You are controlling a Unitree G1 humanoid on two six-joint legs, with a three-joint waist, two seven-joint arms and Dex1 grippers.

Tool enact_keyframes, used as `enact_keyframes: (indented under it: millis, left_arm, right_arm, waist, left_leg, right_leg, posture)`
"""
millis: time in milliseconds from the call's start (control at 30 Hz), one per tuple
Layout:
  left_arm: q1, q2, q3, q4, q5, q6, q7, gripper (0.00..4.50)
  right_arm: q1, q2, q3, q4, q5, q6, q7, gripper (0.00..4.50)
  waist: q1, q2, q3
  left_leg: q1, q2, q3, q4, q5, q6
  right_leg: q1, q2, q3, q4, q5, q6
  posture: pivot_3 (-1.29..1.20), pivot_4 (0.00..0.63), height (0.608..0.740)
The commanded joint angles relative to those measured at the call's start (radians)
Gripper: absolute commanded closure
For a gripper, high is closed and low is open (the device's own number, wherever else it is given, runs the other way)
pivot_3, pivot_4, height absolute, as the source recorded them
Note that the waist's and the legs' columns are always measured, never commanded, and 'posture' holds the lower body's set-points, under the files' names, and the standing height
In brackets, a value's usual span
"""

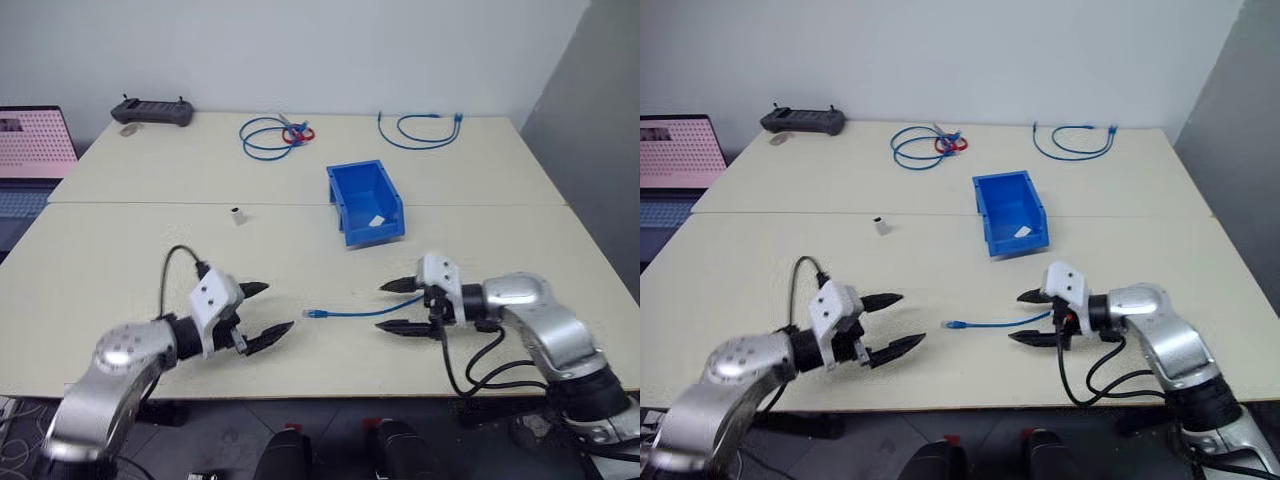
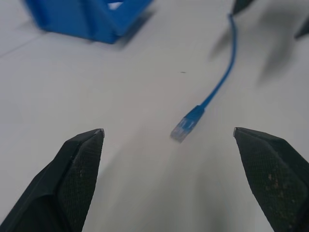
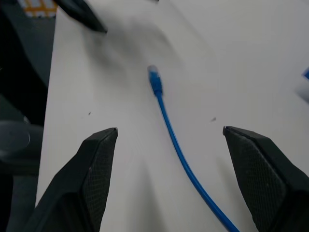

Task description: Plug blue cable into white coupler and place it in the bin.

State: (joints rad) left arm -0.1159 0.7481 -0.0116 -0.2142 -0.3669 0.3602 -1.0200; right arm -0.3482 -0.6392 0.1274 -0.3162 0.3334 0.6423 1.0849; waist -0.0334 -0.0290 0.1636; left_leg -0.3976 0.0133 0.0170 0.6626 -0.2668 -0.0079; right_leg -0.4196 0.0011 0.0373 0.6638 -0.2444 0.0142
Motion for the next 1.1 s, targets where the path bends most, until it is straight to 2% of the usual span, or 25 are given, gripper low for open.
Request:
enact_keyframes:
  millis: [33, 100, 200, 300, 467, 567, 700, 867, 1100]
  left_arm:
    - [-0.152, 0.006, -0.125, 0.232, 0.071, -0.123, -0.195, 0.00]
    - [-0.256, -0.024, -0.198, 0.374, 0.118, -0.188, -0.283, 0.00]
    - [-0.378, -0.062, -0.295, 0.610, 0.236, -0.399, -0.369, 0.00]
    - [-0.478, -0.125, -0.311, 0.794, 0.266, -0.489, -0.401, 0.00]
    - [-0.552, -0.208, -0.329, 0.952, 0.306, -0.611, -0.443, 0.00]
    - [-0.559, -0.229, -0.322, 0.974, 0.298, -0.629, -0.475, 0.49]
    - [-0.543, -0.229, -0.317, 0.963, 0.291, -0.631, -0.513, 1.39]
    - [-0.541, -0.218, -0.308, 0.988, 0.310, -0.641, -0.498, 2.53]
    - [-0.503, -0.178, -0.304, 0.953, 0.310, -0.626, -0.513, 3.80]
  right_arm:
    - [0.030, -0.030, -0.085, -0.105, 0.091, 0.105, -0.042, 0.77]
    - [0.070, -0.047, -0.110, -0.147, 0.099, 0.127, -0.074, 0.77]
    - [0.140, -0.068, -0.145, -0.201, 0.105, 0.142, -0.119, 0.77]
    - [0.185, -0.077, -0.174, -0.224, 0.120, 0.158, -0.155, 0.77]
    - [0.231, -0.096, -0.196, -0.230, 0.118, 0.139, -0.192, 0.77]
    - [0.230, -0.097, -0.198, -0.225, 0.128, 0.134, -0.208, 0.72]
    - [0.225, -0.100, -0.190, -0.217, 0.134, 0.124, -0.214, 0.72]
    - [0.196, -0.107, -0.177, -0.192, 0.134, 0.112, -0.208, 0.72]
    - [0.172, -0.115, -0.170, -0.160, 0.136, 0.100, -0.195, 0.72]
  waist:
    - [0.001, 0.000, 0.000]
    - [0.003, 0.000, 0.000]
    - [0.008, 0.000, 0.000]
    - [0.013, 0.000, -0.001]
    - [0.020, 0.000, -0.002]
    - [0.024, 0.001, -0.003]
    - [0.026, 0.001, -0.003]
    - [0.026, 0.001, -0.003]
    - [0.019, 0.001, -0.004]
  left_leg:
    - [0.000, -0.001, -0.001, 0.000, 0.000, 0.000]
    - [-0.001, 0.000, 0.000, 0.000, 0.000, 0.000]
    - [-0.002, -0.001, -0.002, 0.000, 0.000, 0.000]
    - [-0.002, -0.002, -0.001, 0.001, 0.000, 0.000]
    - [-0.002, -0.002, -0.001, 0.003, 0.000, 0.000]
    - [-0.002, -0.003, -0.001, 0.003, 0.000, 0.000]
    - [-0.002, -0.003, -0.002, 0.003, 0.000, 0.000]
    - [-0.002, -0.003, -0.002, 0.003, 0.000, 0.000]
    - [-0.001, -0.002, -0.002, 0.003, 0.000, 0.000]
  right_leg:
    - [0.000, 0.001, 0.000, 0.001, 0.000, 0.000]
    - [-0.001, 0.003, 0.001, 0.000, 0.000, -0.001]
    - [-0.001, 0.002, 0.000, 0.000, 0.000, -0.001]
    - [0.000, 0.001, 0.001, 0.000, 0.000, -0.001]
    - [0.002, 0.001, 0.001, -0.001, 0.000, 0.003]
    - [0.002, 0.000, 0.001, -0.001, -0.001, 0.004]
    - [0.002, 0.000, 0.001, -0.001, -0.001, 0.004]
    - [0.002, 0.000, 0.001, 0.000, -0.001, 0.004]
    - [0.002, 0.001, 0.001, 0.000, -0.001, 0.004]
  posture:
    - [0.00, 0.150, 0.740]
    - [0.00, 0.150, 0.740]
    - [0.00, 0.150, 0.740]
    - [0.00, 0.150, 0.740]
    - [0.00, 0.150, 0.740]
    - [0.00, 0.150, 0.740]
    - [0.00, 0.150, 0.740]
    - [0.00, 0.150, 0.740]
    - [0.00, 0.150, 0.740]
